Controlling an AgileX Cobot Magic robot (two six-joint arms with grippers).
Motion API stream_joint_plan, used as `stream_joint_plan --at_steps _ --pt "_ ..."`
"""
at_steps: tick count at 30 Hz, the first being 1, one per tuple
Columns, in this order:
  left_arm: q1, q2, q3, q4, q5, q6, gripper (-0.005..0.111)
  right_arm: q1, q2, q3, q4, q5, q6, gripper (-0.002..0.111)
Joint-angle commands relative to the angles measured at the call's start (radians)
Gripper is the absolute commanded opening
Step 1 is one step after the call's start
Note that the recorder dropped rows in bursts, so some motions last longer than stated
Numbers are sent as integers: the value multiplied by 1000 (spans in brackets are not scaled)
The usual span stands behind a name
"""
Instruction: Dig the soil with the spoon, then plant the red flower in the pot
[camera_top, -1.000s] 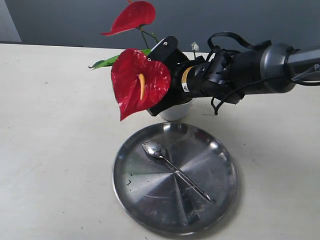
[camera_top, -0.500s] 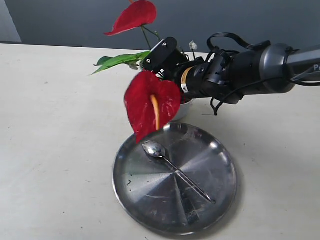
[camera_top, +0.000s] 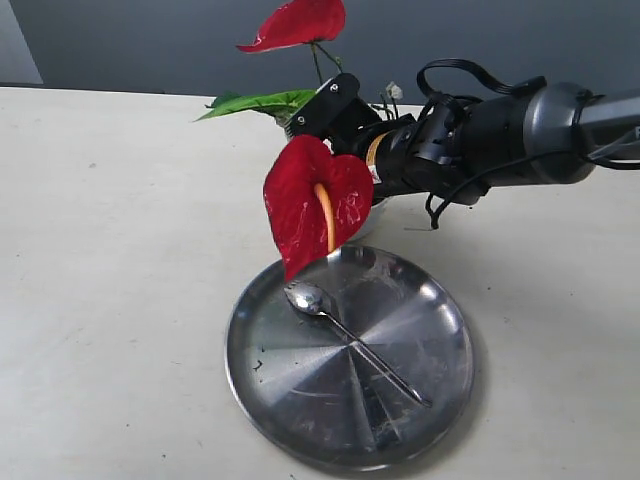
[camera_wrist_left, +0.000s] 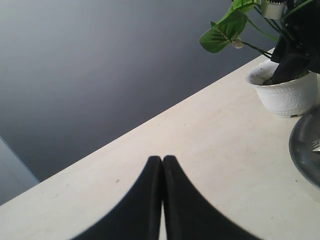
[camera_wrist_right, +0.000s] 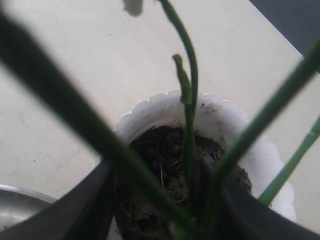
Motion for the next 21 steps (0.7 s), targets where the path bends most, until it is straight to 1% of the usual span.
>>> stream_joint_plan --at_steps 1,8,19,21 --pt "-7 -5 -2 -8 -12 -6 1 -5 11 29 33 136 12 49" --pt "-7 -5 -2 -8 -12 -6 1 -5 5 26 63 134 12 49" --pt "-7 -5 -2 -8 -12 -6 1 -5 5 26 63 132 12 49" --pt "-7 -5 -2 -8 -12 -6 1 -5 5 26 39 132 -7 49"
